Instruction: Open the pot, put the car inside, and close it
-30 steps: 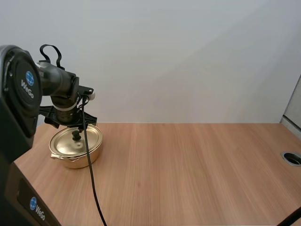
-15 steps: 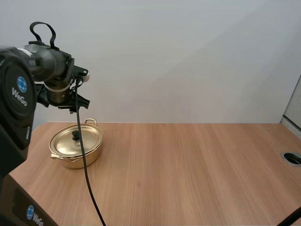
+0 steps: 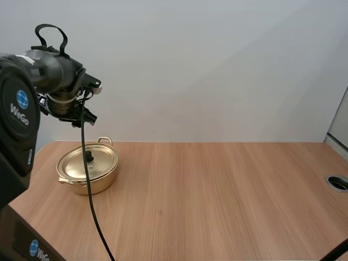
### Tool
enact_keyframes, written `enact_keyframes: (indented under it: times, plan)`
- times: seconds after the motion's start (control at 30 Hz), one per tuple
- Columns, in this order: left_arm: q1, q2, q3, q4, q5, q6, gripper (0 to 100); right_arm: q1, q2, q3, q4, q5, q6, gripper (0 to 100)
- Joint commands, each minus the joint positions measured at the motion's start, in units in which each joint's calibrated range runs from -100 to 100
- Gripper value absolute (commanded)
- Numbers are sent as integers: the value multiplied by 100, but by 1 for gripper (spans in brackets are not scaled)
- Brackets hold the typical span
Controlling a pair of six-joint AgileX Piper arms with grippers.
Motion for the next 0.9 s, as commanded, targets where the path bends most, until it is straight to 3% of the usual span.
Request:
enact_keyframes:
  times: [0.0,0.07,0.1,0.17,0.37,0.53,0.63,0.73,0.87]
  plan:
    - [-2,-8,-1,3,-74,331,100,-2,-34,0,-33,0,21,0]
    - [-2,-8,-1,3,-72,396,100,-2,-62,0,-57,0,21,0]
    - [-2,-20,-1,3,-72,396,74,-2,-73,0,-107,0,62,0]
    - [-2,-47,-1,-36,-72,158,0,-2,-101,13,-280,0,318,0]
    - [-2,-514,-1,-688,-131,73,3,-2,-114,588,-1440,0,1145,0]
    - [-2,-1338,-1,-722,-705,73,3,-2,-114,1893,-2213,0,1891,0]
    - [-2,-1954,-1,-1160,-1161,73,0,-2,-114,2822,-2441,0,2290,0]
    - [-2,-2627,87,-1815,-1125,73,0,-2,-114,3783,-2453,-1059,2494,0]
    - [-98,-3449,586,-2157,-1204,-366,0,-2,-114,5004,-2398,-2726,2672,0]
